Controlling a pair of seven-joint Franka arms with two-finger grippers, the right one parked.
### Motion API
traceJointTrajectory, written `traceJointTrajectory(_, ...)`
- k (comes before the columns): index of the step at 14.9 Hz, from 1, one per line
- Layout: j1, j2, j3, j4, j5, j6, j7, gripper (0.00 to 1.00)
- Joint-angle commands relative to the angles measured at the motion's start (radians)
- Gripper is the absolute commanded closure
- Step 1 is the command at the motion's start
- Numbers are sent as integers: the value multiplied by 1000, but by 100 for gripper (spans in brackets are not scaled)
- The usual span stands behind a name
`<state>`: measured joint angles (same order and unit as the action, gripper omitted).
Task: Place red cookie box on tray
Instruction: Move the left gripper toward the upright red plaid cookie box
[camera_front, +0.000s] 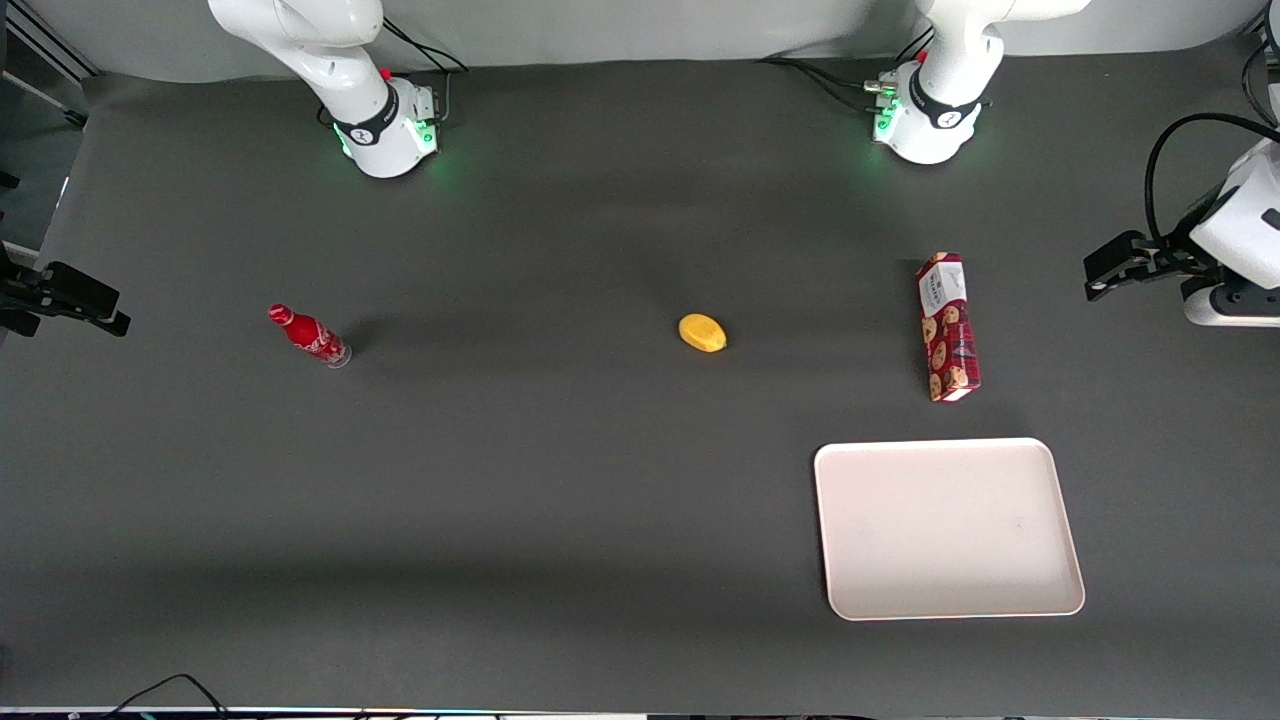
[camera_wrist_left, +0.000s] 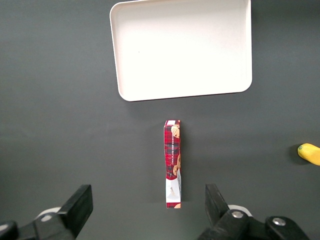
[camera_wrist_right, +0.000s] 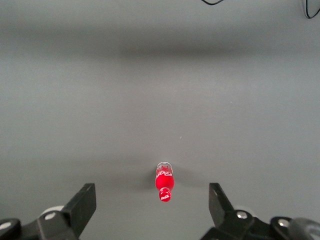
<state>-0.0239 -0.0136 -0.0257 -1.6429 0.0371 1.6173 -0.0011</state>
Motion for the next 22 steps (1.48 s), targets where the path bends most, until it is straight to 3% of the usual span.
traceJointTrajectory(1,-4,-2,1,0,4,-1,-16,0)
traceJointTrajectory(6,-7,9,0,-11,0,4,-16,0)
traceJointTrajectory(9,-5,12,-8,-104,-48,35,-19,0)
traceJointTrajectory(16,4,0,-11,-463,-48,320,-16,0)
traceJointTrajectory(22,4,-2,-13,-785,-48,726,-13,0)
